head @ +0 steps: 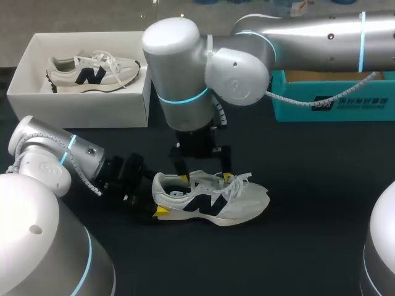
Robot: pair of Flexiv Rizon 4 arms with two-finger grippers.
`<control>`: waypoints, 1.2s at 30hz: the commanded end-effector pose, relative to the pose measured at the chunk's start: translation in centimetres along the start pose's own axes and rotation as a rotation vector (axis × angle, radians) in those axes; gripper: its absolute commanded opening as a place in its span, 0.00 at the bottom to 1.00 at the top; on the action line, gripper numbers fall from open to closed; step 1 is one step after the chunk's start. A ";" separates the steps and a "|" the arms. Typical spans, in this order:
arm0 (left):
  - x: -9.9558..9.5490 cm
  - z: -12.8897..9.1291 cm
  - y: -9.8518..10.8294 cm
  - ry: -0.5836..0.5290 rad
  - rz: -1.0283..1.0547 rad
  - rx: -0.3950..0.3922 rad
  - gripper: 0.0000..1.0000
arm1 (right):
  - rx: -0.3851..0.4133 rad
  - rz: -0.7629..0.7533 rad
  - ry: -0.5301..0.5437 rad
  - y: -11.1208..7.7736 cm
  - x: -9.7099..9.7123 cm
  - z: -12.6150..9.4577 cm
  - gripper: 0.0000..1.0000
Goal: Take the shoe out of the shoebox, open the shoe tongue, remove and reinsert the insole, then place the shoe into the shoebox
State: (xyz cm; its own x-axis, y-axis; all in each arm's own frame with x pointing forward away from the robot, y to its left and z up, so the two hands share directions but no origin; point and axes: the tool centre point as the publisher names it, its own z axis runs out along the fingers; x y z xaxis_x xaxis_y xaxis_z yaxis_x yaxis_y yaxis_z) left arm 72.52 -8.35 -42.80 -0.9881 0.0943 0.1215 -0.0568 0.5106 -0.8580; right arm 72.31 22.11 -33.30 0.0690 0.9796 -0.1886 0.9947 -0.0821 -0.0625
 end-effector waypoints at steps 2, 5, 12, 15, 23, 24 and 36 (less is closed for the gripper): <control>-0.1 0.3 0.1 0.002 -0.001 -0.003 0.00 | 0.016 -0.004 -0.082 0.3 1.0 0.7 1.00; -0.1 0.3 0.1 0.002 -0.001 -0.003 0.00 | 0.022 -0.001 -0.082 0.2 0.9 1.0 1.00; -0.1 0.3 0.1 0.002 -0.001 -0.003 0.00 | 0.046 0.025 -0.099 0.3 -0.1 1.6 1.00; -0.1 0.3 0.1 0.002 -0.001 -0.003 0.00 | 0.059 0.040 -0.109 0.3 -0.7 1.6 1.00; -0.1 0.3 0.1 0.002 -0.001 -0.003 0.00 | 0.052 0.077 -0.123 0.3 -1.7 0.7 0.39; -0.1 0.3 0.1 0.002 -0.001 -0.003 0.00 | 0.049 0.082 -0.124 0.4 -1.7 0.6 0.35; -0.1 0.3 0.1 0.002 -0.001 -0.003 0.00 | 0.005 0.079 -0.024 1.4 -1.4 0.1 0.00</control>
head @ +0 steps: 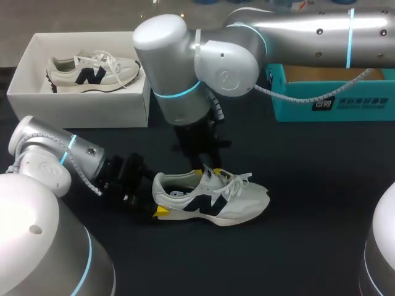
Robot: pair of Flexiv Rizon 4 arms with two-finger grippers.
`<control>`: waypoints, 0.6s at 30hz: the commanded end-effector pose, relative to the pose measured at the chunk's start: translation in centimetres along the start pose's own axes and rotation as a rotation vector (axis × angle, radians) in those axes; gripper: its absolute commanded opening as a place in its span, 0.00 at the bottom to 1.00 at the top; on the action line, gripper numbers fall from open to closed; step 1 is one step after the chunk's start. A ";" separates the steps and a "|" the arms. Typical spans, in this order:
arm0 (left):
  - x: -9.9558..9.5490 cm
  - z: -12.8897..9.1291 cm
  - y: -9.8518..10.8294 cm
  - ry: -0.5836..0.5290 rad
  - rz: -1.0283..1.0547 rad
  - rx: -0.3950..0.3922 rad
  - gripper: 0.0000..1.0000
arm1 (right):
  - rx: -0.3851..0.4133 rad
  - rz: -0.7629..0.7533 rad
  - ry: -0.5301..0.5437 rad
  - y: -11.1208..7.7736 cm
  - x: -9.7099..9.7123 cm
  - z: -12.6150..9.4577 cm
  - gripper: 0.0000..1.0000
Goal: Take the shoe out of the shoebox, open the shoe tongue, remove and reinsert the insole, then place the shoe into the shoebox
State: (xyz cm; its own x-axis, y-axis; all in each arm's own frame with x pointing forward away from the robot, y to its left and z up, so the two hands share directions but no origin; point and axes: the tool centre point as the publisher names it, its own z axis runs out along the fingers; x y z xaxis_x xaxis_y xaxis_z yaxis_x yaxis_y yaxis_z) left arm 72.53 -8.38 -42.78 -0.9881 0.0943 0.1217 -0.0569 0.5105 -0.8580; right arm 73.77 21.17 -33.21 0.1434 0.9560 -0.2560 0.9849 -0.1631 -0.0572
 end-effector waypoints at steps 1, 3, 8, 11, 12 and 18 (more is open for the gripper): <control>-0.1 0.3 0.2 0.002 0.000 -0.003 0.00 | -0.006 -0.002 0.053 0.1 -0.6 0.2 0.00; -0.1 0.3 0.2 0.002 0.000 -0.003 0.00 | -0.006 0.002 0.064 0.2 -0.5 0.2 0.00; -0.1 0.3 0.2 0.002 0.000 -0.003 0.00 | -0.026 0.030 0.125 0.2 -0.9 -0.3 0.00; -0.1 0.3 0.2 0.002 0.000 -0.003 0.00 | -0.045 0.036 0.161 0.1 -1.9 -0.6 0.00; -0.1 0.3 0.2 0.002 0.000 -0.003 0.00 | -0.049 0.038 0.168 0.1 -2.2 -0.7 0.00; -0.1 0.3 0.2 0.002 0.000 -0.003 0.00 | -0.088 0.050 0.249 -0.4 -4.1 -0.6 0.00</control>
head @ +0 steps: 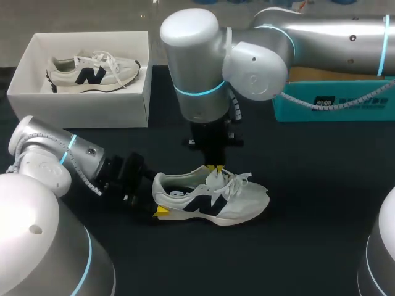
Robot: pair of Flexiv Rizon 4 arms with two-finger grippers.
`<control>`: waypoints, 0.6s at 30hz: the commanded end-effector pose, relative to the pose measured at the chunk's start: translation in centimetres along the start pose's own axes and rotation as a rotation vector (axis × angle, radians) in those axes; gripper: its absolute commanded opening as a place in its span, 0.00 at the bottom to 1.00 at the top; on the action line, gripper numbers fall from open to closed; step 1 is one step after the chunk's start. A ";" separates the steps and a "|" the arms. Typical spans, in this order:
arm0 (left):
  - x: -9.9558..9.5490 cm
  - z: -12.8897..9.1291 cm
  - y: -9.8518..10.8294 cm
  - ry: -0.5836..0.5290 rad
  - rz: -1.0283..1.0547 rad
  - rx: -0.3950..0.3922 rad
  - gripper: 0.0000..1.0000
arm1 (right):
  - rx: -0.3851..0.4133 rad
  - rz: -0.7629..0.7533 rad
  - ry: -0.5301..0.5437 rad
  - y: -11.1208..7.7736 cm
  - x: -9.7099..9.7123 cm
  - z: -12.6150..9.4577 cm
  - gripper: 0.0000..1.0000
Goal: Take the shoe out of the shoebox, open the shoe tongue, remove and reinsert the insole, then place the shoe into the shoebox
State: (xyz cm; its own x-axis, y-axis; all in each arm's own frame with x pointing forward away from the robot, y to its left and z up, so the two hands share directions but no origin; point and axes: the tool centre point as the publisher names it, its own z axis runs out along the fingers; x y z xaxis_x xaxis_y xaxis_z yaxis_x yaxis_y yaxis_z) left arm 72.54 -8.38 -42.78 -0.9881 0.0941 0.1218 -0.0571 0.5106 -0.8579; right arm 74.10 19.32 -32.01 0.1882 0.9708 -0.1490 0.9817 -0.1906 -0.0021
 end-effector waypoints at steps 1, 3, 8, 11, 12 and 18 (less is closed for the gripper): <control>-0.1 0.3 0.2 0.002 0.000 -0.003 0.00 | -0.049 0.015 0.156 -1.0 -2.5 -0.2 0.00; -0.1 0.3 0.2 0.002 0.000 -0.003 0.00 | -0.067 0.030 0.182 -1.3 -3.2 -0.3 0.00; -0.1 0.3 0.2 0.002 0.000 -0.003 0.00 | -0.124 0.020 0.312 -1.9 -4.8 -0.3 0.00; -0.1 0.3 0.2 0.002 0.000 -0.003 0.00 | -0.166 0.007 0.416 -2.1 -5.5 0.2 0.00; -0.1 0.3 0.2 0.002 0.000 -0.003 0.00 | -0.174 0.009 0.439 -2.2 -5.8 0.3 0.00; -0.1 0.3 0.2 0.002 0.000 -0.003 0.00 | -0.194 0.049 0.517 -2.8 -7.6 1.6 0.00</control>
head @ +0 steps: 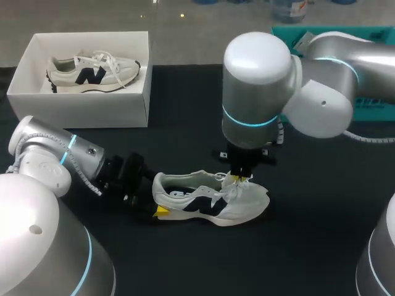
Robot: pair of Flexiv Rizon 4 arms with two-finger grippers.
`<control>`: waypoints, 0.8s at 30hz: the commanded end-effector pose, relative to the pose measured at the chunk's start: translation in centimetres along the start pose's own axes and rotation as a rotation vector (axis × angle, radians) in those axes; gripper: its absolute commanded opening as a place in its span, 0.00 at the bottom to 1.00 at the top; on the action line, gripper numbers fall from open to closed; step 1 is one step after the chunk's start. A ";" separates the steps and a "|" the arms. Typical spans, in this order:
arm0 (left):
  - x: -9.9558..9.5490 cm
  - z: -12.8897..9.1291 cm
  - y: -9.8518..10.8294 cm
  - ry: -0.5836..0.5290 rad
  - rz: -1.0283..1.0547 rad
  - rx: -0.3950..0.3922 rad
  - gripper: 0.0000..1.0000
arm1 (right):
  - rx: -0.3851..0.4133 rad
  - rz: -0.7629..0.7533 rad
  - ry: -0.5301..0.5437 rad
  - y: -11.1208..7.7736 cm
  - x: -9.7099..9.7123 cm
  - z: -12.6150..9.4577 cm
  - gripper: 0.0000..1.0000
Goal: Take the shoe out of the shoebox, open the shoe tongue, remove and reinsert the insole, then place the shoe into the shoebox
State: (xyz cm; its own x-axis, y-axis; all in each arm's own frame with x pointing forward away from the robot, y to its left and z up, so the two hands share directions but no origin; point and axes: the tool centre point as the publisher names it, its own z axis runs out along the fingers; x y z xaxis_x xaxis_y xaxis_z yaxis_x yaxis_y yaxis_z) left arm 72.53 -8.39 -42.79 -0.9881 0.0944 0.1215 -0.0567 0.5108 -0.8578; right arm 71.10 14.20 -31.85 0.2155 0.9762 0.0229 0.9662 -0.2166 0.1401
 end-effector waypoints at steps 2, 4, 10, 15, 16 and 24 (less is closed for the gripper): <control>-0.1 0.3 0.2 0.002 -0.001 -0.003 0.00 | -0.045 0.046 0.363 -0.9 -2.8 0.9 0.00; -0.1 0.3 0.2 0.002 -0.001 -0.003 0.00 | -0.032 0.062 0.364 -0.8 -3.6 1.4 0.00; -0.1 0.3 0.2 0.002 -0.001 -0.003 0.00 | 0.001 0.082 0.356 -0.2 -4.6 2.2 0.00; -0.1 0.3 0.2 0.002 -0.001 -0.003 0.00 | 0.038 0.089 0.351 0.6 -5.1 3.0 0.00; -0.1 0.3 0.2 0.002 -0.001 -0.003 0.00 | 0.046 0.093 0.351 0.7 -5.2 3.2 0.00; -0.1 0.3 0.2 0.002 -0.001 -0.003 0.00 | 0.129 0.109 0.337 1.4 -5.1 4.6 0.00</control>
State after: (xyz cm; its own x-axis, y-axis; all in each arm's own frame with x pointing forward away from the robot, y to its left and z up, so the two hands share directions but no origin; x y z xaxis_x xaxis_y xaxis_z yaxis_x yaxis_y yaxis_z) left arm 72.55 -8.51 -42.75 -0.9880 0.0948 0.1220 -0.0570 0.5104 -0.8580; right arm 71.40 9.17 -35.49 0.2873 0.9092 0.3014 0.9518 -0.3063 0.0165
